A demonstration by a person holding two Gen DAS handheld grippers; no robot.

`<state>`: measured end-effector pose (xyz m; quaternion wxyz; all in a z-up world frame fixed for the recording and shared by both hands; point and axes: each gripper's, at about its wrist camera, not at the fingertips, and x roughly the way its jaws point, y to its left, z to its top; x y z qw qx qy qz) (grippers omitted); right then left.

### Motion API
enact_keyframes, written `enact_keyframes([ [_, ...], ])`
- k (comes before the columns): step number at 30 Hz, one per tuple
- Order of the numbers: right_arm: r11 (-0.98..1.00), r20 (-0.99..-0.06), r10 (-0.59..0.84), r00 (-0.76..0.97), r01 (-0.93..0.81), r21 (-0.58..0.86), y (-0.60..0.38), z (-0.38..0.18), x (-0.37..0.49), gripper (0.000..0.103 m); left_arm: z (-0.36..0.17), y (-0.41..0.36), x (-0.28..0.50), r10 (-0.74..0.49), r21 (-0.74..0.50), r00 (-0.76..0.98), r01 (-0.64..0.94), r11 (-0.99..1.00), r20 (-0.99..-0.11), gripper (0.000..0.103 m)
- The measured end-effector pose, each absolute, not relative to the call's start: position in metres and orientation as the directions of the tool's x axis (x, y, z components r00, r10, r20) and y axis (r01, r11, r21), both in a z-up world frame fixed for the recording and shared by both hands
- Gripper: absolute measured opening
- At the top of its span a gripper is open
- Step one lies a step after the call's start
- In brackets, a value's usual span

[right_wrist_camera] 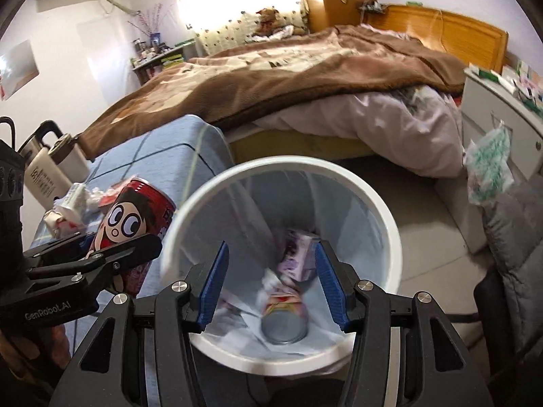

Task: Collect trash
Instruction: 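Carry both red cans over the bin and release them inside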

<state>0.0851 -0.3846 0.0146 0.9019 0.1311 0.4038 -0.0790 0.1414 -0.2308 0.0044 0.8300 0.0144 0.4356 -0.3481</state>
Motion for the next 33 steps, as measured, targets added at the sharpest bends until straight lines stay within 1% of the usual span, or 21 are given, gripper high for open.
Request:
enact_keyframes([
  [5,0.941,-0.754,-0.046,0.656,0.282,0.188,-0.397,0.010,0.081,0.054,-0.002,-0.245,0.145,-0.570,-0.289,0.343,0.603,0.743,-0.747,0.060],
  [6,0.940,-0.753,-0.047,0.656,0.285,0.189,-0.398,0.009,0.079,0.054,-0.004,-0.247,0.146,-0.570,-0.290,0.338,0.606,0.741,-0.749,0.061],
  [7,0.939,-0.753,-0.046,0.657,0.286,0.193,-0.398,0.010,0.078,0.054,-0.004,-0.248,0.146,-0.565,-0.284,0.343,0.604,0.745,-0.751,0.066],
  [8,0.938,-0.752,-0.048,0.657,0.288,0.192,-0.398,0.010,0.078,0.054,-0.004,-0.249,0.146,-0.561,-0.280,0.351,0.601,0.749,-0.750,0.067],
  [19,0.943,-0.736,-0.054,0.675,0.276,0.184,-0.386,0.018,0.078,0.054,0.005,-0.220,0.147,-0.562,-0.296,0.395,0.559,0.775,-0.727,0.068],
  [21,0.946,-0.733,-0.047,0.679,0.265,0.185,-0.380,0.020,0.079,0.054,0.007,-0.211,0.148,-0.564,-0.304,0.403,0.548,0.779,-0.721,0.068],
  [24,0.951,-0.731,-0.044,0.681,0.253,0.178,-0.371,0.021,0.082,0.054,0.010,-0.196,0.147,-0.543,-0.284,0.439,0.527,0.801,-0.716,0.068],
  [28,0.960,-0.722,-0.025,0.692,0.219,0.176,-0.354,0.025,0.086,0.054,0.012,-0.167,0.150,-0.547,-0.314,0.457,0.490,0.813,-0.701,0.069],
  [33,0.970,-0.708,0.010,0.706,0.166,0.179,-0.332,0.028,0.094,0.054,0.016,-0.133,0.151,-0.516,-0.309,0.508,0.438,0.844,-0.689,0.069],
])
